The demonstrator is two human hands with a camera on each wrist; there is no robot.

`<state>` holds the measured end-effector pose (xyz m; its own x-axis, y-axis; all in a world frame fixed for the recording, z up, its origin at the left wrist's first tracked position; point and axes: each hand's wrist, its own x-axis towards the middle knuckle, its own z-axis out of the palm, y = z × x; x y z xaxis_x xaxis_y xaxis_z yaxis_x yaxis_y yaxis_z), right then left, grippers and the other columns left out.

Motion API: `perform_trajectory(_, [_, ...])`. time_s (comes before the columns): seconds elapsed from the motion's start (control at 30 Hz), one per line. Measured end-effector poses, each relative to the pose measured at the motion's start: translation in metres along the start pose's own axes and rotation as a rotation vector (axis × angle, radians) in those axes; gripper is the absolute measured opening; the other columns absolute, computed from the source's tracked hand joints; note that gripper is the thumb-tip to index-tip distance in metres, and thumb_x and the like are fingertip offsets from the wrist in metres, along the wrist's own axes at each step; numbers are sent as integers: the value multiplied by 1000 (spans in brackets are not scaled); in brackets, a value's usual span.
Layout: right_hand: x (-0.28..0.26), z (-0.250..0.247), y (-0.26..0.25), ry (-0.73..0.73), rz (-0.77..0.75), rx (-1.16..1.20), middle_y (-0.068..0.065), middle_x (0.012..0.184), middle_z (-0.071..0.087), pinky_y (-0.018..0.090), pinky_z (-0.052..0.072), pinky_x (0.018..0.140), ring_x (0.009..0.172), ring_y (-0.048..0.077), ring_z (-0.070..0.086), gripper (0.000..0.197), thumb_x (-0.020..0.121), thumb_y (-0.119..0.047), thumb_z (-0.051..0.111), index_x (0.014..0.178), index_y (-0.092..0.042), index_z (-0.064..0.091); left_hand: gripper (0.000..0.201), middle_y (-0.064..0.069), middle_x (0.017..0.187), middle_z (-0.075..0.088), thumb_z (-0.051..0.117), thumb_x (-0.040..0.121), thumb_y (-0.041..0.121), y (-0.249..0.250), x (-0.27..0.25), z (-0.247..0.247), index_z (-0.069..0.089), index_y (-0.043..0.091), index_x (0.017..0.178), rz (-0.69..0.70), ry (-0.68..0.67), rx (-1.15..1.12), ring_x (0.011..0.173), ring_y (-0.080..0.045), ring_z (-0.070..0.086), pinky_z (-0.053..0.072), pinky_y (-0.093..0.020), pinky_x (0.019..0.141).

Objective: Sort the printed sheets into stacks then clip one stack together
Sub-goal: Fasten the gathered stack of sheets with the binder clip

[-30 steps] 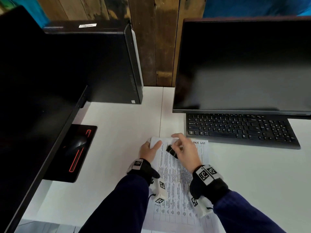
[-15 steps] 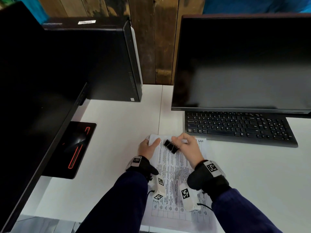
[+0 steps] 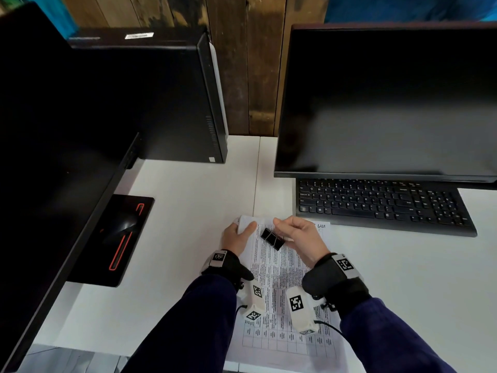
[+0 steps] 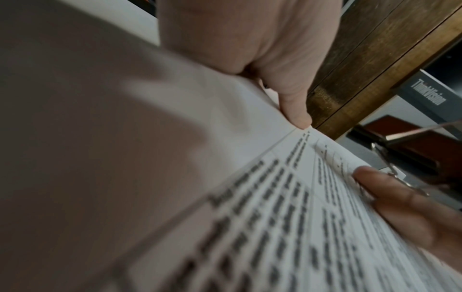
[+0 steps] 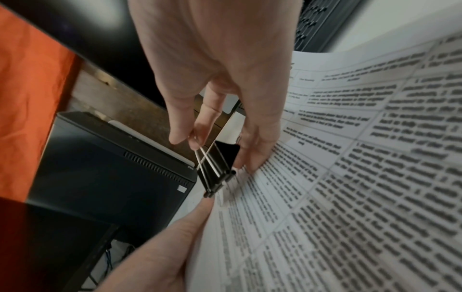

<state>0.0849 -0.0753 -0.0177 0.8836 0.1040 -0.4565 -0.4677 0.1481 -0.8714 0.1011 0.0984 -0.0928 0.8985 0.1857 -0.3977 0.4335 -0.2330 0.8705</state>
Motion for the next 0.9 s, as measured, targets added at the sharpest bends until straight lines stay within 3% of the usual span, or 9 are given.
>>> perform_trajectory(0.13, [3,1,2,35,-28,-53,18,80,62,46,50,85,76,27,59,18,82,-17,73,69,-14,62,26,1,90,69,65,86,36,0,-1,0,65,16,103,6,3,-6,93,-24,67,53,-41,89])
perform_trajectory(0.23, [5,2,5,94,-32,-115,22,95,61,55,55,83,90,39,65,27,78,-24,77,88,-17,53,22,0,91,69,65,86,36,0,-1,0,64,19,99,2,7,1,93,-24,67,53,-41,89])
perform_trajectory(0.33, [4,4,5,132,-15,-140,20,100,61,57,55,81,98,38,65,48,76,-27,79,110,-19,46,21,2,89,69,65,85,37,1,-2,0,64,20,98,-7,2,-8,93,-23,68,53,-42,89])
perform_trajectory(0.4, [3,3,5,143,-7,-154,14,95,61,55,54,84,99,36,66,55,73,-26,81,115,-16,46,23,2,90,69,65,85,37,2,-2,0,64,20,100,-2,0,-6,92,-23,68,53,-42,90])
perform_trajectory(0.6, [6,1,1,172,-49,-211,4,88,61,50,53,89,96,27,67,60,65,-28,86,112,-14,51,26,-1,93,70,65,85,38,3,-4,-1,64,18,102,-2,-6,-3,93,-24,68,53,-44,90])
perform_trajectory(0.77, [10,-2,8,153,19,-184,14,99,68,46,52,94,96,27,68,59,59,-31,89,104,-8,60,28,-2,95,70,65,86,38,6,-6,-1,65,17,104,-7,-15,-5,94,-23,67,53,-43,91])
perform_trajectory(0.9, [11,-2,9,140,42,-191,13,91,70,48,51,95,91,26,69,66,48,-42,90,97,-5,65,31,-1,94,69,65,86,36,9,-8,-1,65,14,107,-28,-7,-13,96,-24,67,53,-39,90])
